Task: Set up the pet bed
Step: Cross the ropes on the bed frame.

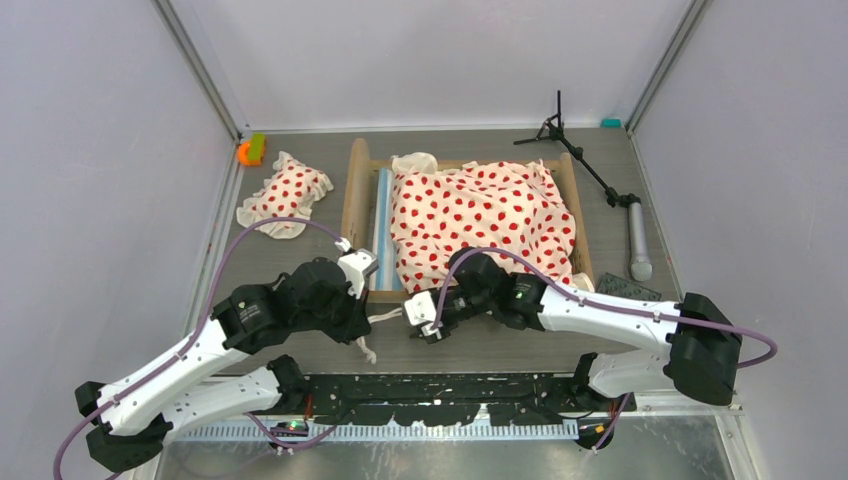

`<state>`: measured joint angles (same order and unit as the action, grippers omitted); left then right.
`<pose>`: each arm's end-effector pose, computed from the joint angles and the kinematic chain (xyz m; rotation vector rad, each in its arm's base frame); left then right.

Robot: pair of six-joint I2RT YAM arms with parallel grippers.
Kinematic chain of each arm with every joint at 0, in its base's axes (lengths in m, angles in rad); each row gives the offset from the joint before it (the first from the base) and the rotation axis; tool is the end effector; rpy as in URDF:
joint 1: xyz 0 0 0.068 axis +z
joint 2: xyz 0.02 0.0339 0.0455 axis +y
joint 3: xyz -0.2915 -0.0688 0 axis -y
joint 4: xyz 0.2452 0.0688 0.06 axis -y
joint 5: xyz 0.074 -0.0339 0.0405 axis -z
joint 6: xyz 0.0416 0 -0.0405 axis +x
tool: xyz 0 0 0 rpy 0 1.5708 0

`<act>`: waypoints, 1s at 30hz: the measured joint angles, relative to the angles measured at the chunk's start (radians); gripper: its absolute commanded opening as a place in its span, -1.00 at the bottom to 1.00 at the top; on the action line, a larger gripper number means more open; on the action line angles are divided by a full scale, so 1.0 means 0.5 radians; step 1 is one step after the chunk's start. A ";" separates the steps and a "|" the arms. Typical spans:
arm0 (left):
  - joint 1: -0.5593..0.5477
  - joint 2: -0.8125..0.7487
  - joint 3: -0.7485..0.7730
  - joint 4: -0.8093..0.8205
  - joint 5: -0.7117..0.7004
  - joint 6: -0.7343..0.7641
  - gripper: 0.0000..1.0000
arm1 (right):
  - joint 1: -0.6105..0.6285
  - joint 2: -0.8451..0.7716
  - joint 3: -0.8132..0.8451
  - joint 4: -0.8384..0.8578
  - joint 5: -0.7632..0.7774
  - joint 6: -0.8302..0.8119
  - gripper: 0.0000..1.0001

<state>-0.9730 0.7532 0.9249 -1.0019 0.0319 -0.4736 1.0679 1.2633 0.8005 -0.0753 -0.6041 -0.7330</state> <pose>0.0646 -0.0972 0.3286 0.6386 2.4409 -0.6784 0.1099 0.2488 0.2801 -1.8580 1.0036 0.8356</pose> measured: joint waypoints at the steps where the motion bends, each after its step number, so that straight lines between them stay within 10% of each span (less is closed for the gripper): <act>1: 0.000 0.000 0.000 0.000 0.001 0.001 -1.00 | 0.000 0.008 0.000 0.000 -0.001 -0.001 0.02; 30: 0.000 0.000 0.000 0.005 0.029 0.002 -1.00 | 0.000 0.089 0.063 0.018 -0.001 -0.020 0.01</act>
<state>-0.9730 0.7532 0.9249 -0.9997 0.0463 -0.4728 1.0679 1.3075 0.8322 -0.0666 -0.6044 -0.7429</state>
